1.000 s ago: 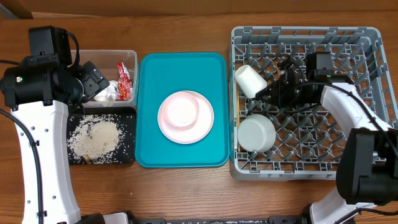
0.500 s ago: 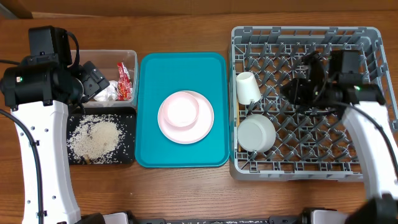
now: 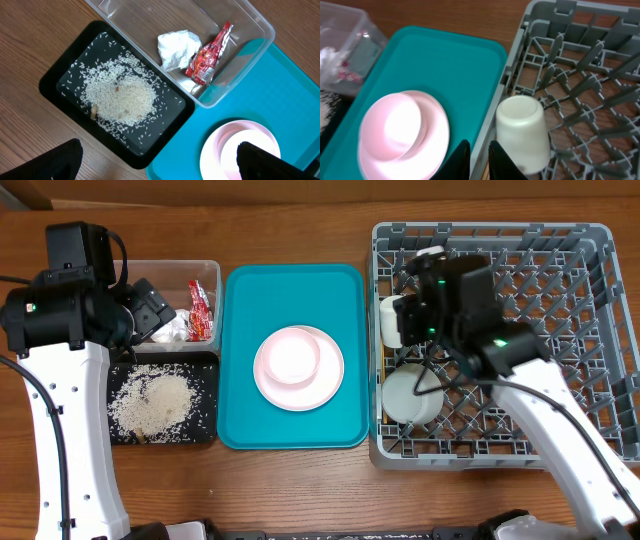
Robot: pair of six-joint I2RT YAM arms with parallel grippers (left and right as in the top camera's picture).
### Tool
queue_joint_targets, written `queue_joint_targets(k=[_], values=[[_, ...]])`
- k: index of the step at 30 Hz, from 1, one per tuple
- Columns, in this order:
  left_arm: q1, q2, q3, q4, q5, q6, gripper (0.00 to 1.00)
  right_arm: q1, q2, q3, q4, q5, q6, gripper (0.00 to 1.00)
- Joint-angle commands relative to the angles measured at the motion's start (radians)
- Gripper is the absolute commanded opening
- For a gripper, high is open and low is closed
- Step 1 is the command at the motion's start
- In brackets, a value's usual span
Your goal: Sort waste into correct bins and load items into the dishwasher
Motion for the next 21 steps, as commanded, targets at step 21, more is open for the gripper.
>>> queue_joint_targets(k=[21], values=[[-0.002,0.002,0.002,0.0,-0.003,0.012,1.0,0.0,0.219,0.024,-0.093,0.203,0.057,0.07]])
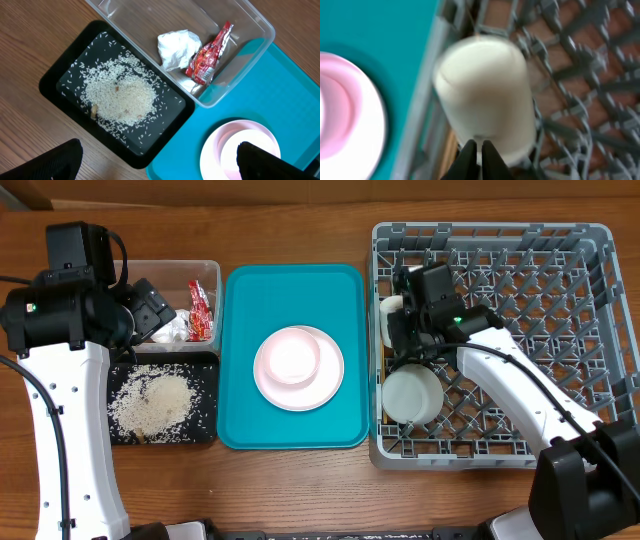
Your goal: Sort waste into correct bins and load items into the dishwasher
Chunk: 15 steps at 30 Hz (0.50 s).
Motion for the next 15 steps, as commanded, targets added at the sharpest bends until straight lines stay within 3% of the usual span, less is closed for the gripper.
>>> queue_joint_targets(k=[1,7,15], values=[[-0.001,0.002,0.002,0.001,-0.003,0.012,1.0,-0.002,-0.023,0.024,-0.058,0.064,0.029,0.07],[-0.001,0.002,0.002,0.001,-0.003,0.012,1.0,-0.002,-0.071,0.024,-0.101,0.045,0.051,0.07],[-0.001,0.002,0.002,0.001,-0.003,0.012,1.0,0.0,-0.114,0.023,-0.145,-0.229,0.144,0.09]])
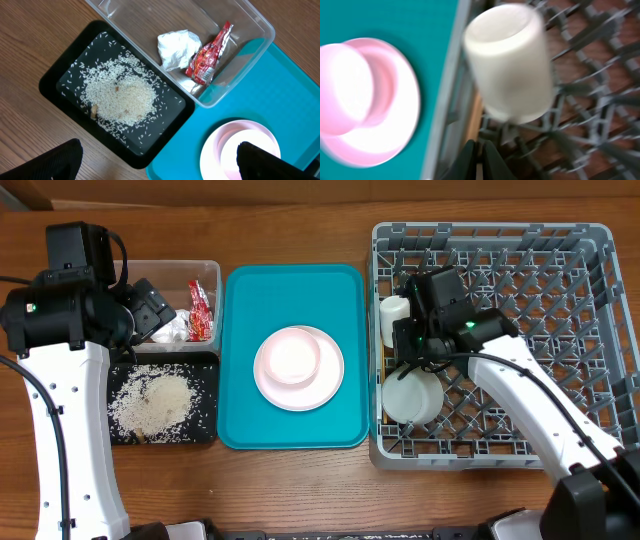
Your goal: Sort waste into correct bins and load items into the dishwasher
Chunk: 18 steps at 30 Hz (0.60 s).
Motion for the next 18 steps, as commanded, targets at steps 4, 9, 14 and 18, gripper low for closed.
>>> queue_joint_targets(k=[4,9,14,18], values=[[-0.001,0.002,0.002,0.001,-0.003,0.012,1.0,0.0,-0.021,0.005,-0.034,-0.121,0.106,0.2],[-0.001,0.002,0.002,0.001,-0.003,0.012,1.0,0.001,-0.021,-0.018,-0.035,-0.149,0.106,0.25],[-0.001,0.002,0.002,0.001,-0.003,0.012,1.0,0.018,-0.02,-0.019,-0.03,-0.148,0.105,0.31],[-0.001,0.002,0.002,0.001,-0.003,0.012,1.0,0.069,-0.019,-0.019,0.009,-0.115,0.105,0.31]])
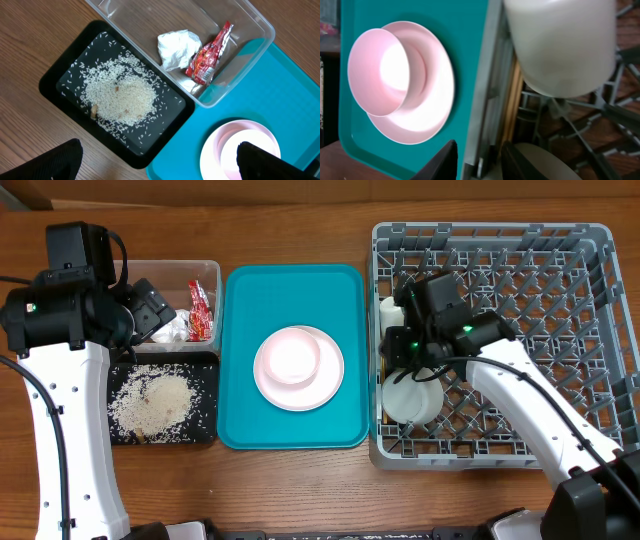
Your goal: Sort waste into correct bins and load items into the dishwasher
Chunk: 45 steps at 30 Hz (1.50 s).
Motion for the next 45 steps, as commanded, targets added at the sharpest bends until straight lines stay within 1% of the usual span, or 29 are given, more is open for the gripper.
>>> queue_joint_targets(k=[1,3,11,18,20,30,34,40,45], values=[[-0.002,0.002,0.002,0.001,-0.003,0.012,1.0,0.056,-0.016,-0.005,0.031,0.044,0.001,0.32],[-0.002,0.002,0.002,0.001,-0.003,0.012,1.0,0.075,-0.015,-0.005,0.03,0.109,0.001,0.35],[-0.002,0.002,0.002,0.001,-0.003,0.012,1.0,0.089,-0.015,-0.005,0.043,0.187,0.01,0.35],[-0.002,0.002,0.002,0.001,-0.003,0.012,1.0,0.089,-0.004,-0.006,0.051,0.183,0.052,0.33],[-0.002,0.002,0.002,0.001,-0.003,0.012,1.0,0.091,0.005,-0.006,0.053,0.183,0.058,0.3],[-0.002,0.002,0.002,0.001,-0.003,0.012,1.0,0.111,0.073,-0.007,0.057,0.182,0.061,0.29],[-0.002,0.002,0.002,0.001,-0.003,0.012,1.0,0.112,0.074,-0.01,0.046,0.182,0.084,0.24],[-0.002,0.002,0.002,0.001,-0.003,0.012,1.0,0.112,0.074,-0.01,0.01,0.174,0.084,0.14],[-0.002,0.002,0.002,0.001,-0.003,0.012,1.0,0.112,0.074,-0.01,-0.006,0.159,0.084,0.11]])
